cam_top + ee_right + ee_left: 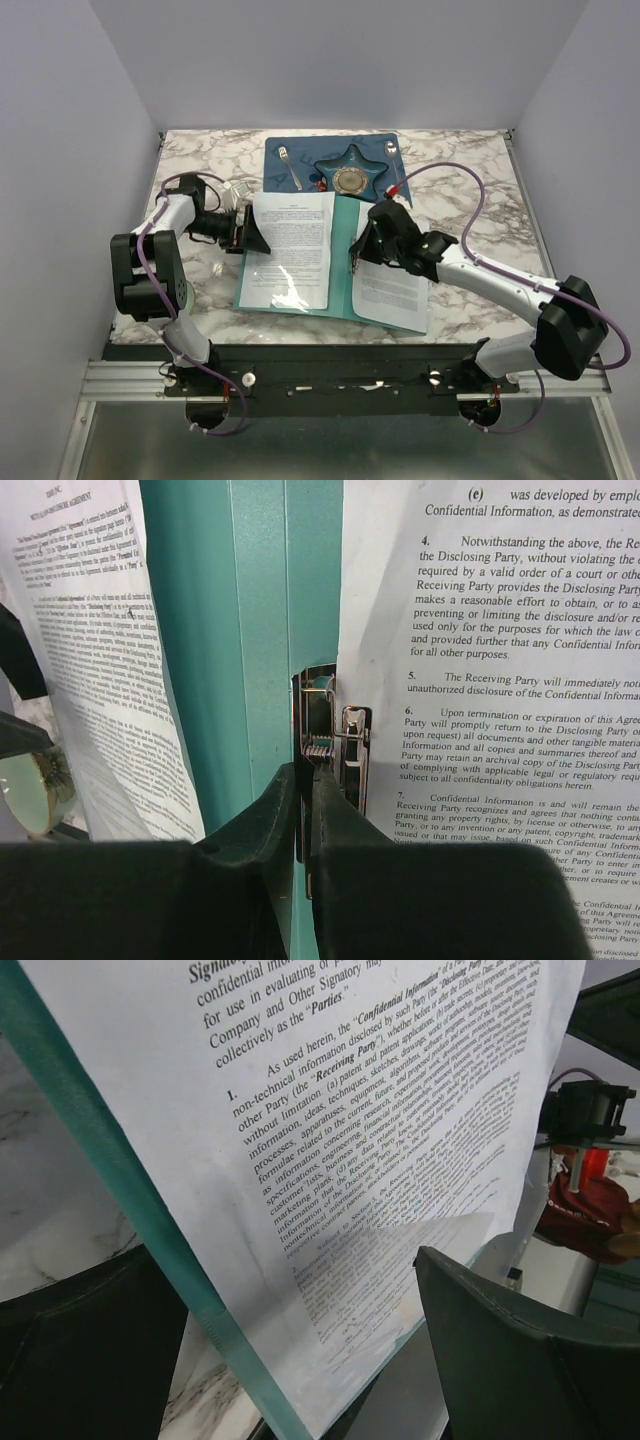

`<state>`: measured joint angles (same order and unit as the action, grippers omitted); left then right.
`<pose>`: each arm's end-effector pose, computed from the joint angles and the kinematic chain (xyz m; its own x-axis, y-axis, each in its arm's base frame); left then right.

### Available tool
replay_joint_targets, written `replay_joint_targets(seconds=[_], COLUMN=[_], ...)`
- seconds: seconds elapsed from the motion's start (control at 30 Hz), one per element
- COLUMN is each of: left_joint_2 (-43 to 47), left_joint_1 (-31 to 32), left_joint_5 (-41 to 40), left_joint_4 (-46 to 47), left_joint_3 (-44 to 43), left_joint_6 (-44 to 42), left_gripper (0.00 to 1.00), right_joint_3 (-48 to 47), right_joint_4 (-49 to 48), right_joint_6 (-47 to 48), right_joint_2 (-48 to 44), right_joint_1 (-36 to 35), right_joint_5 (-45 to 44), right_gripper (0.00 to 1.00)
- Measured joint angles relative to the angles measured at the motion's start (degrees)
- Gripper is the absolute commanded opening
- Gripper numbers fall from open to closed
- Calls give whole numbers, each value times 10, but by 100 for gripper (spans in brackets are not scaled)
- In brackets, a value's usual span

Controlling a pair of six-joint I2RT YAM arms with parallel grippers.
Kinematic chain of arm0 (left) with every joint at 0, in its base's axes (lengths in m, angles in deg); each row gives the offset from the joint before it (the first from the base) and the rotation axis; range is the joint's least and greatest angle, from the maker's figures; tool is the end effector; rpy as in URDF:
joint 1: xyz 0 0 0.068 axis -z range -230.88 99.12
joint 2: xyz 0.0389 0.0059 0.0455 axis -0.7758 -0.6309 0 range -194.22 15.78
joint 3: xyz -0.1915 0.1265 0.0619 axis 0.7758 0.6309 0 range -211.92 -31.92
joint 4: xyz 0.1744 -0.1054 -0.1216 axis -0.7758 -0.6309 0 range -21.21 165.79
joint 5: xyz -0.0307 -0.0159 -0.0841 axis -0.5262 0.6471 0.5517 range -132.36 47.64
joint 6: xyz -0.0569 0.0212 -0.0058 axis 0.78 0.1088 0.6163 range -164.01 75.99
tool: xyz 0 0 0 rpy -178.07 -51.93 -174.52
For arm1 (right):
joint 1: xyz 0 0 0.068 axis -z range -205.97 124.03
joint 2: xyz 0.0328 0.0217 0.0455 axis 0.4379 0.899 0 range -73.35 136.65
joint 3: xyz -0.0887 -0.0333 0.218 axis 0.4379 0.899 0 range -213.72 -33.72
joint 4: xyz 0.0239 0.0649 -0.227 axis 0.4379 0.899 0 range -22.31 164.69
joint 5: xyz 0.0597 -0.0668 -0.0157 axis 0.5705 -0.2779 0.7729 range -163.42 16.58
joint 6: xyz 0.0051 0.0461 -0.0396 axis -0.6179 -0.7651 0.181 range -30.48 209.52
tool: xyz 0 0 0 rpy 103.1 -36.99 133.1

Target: Put the files into the folder

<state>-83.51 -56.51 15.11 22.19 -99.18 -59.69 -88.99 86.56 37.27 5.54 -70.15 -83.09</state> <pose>0.2842 -0.0106 0.1745 -0.9523 0.0522 -0.3006 0.2790 0.5479 -0.7887 0.2124 0.1956 0.2236 -0.7696 0.3390 -0.5411 0.0168 0.8579 0.5136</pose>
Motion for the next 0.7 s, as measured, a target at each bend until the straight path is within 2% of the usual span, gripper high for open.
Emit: replay_joint_targets(seconds=[0.1,0.2,0.23,0.33,0.5,0.6,0.63,0.7], left_joint_2=[0,1,1,1,3,3,3,3], left_joint_1=[0,0,0,0,0,0,0,0], left_joint_5=[3,3,3,1,0,-2,-3,-3], left_joint_4=[-6,-8,-8,-9,-10,-11,-12,-15], left_joint_3=[3,3,3,3,3,2,1,-5], left_joint_6=[-3,-5,-6,-5,-2,2,6,13], left_gripper=[89,77,69,55,42,28,19,8], right_joint_3=[4,9,10,15,20,22,23,23], right_joint_4=[-6,-10,-12,-13,-15,-17,-17,-18], right_joint_6=[-3,-3,-3,-3,-3,-3,-3,-4], right_joint_2=[6,9,9,12,18,22,23,25], right_joint_1=[0,0,0,0,0,0,0,1], right_joint_5=[1,1,2,2,1,2,2,2], right_gripper=[1,1,1,1,1,1,1,1])
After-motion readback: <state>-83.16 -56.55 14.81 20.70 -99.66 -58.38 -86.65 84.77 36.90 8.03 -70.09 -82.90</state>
